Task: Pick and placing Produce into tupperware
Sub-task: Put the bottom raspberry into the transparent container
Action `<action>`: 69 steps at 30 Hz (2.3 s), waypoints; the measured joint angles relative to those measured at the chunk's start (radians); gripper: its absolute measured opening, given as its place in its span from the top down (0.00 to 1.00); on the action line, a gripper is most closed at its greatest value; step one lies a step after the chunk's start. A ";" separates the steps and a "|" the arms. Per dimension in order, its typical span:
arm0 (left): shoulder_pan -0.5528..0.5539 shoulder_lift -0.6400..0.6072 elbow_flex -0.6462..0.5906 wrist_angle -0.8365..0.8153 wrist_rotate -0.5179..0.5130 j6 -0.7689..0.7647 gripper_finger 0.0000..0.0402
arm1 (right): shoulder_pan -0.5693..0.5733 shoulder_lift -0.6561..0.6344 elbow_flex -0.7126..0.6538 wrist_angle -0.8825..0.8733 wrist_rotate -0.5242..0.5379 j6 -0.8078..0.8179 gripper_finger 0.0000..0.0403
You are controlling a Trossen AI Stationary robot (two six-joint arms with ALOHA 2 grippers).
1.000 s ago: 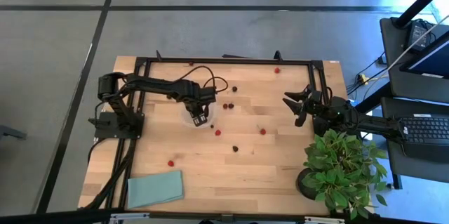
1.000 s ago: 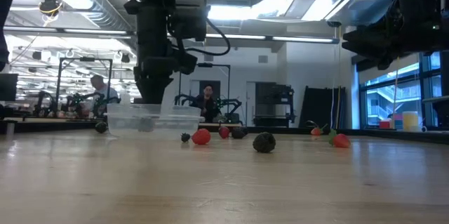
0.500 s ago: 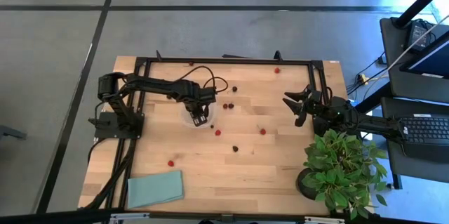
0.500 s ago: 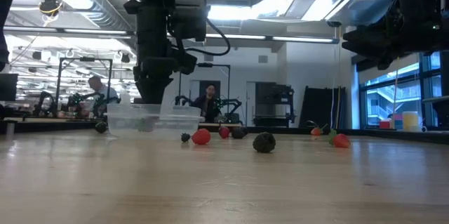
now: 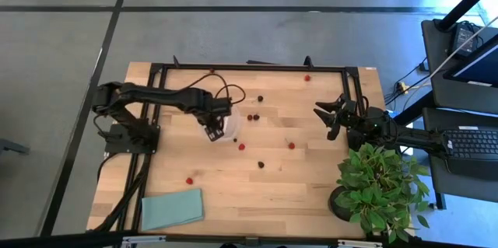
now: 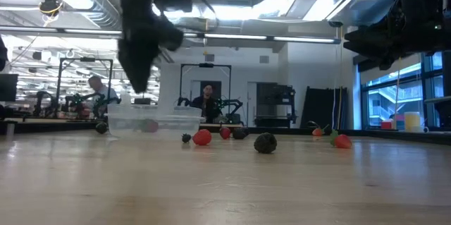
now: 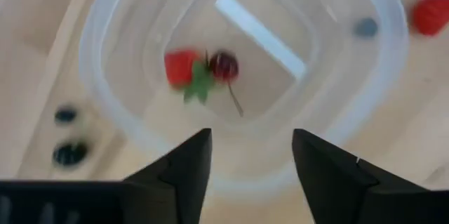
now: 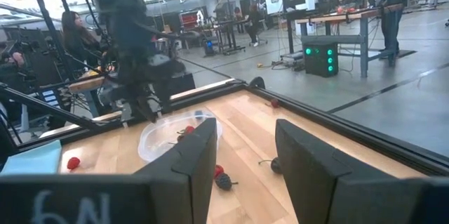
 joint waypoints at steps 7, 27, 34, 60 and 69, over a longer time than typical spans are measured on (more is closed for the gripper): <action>-0.184 -0.048 0.000 -0.130 -0.030 -0.237 0.52 | 0.000 0.000 0.000 0.002 0.000 -0.002 0.63; -0.680 -0.019 -0.120 0.039 -0.019 -0.397 0.53 | 0.000 0.000 0.000 -0.029 -0.001 0.106 0.63; -0.746 -0.018 -0.217 0.123 0.099 -0.387 0.53 | 0.000 0.000 0.000 -0.028 -0.001 0.105 0.63; -0.779 0.063 -0.223 0.222 0.077 -0.342 0.53 | 0.000 0.000 0.000 -0.039 -0.001 0.106 0.63; -0.779 0.128 -0.221 0.230 0.065 -0.350 0.53 | 0.000 0.000 0.000 -0.039 0.000 0.129 0.63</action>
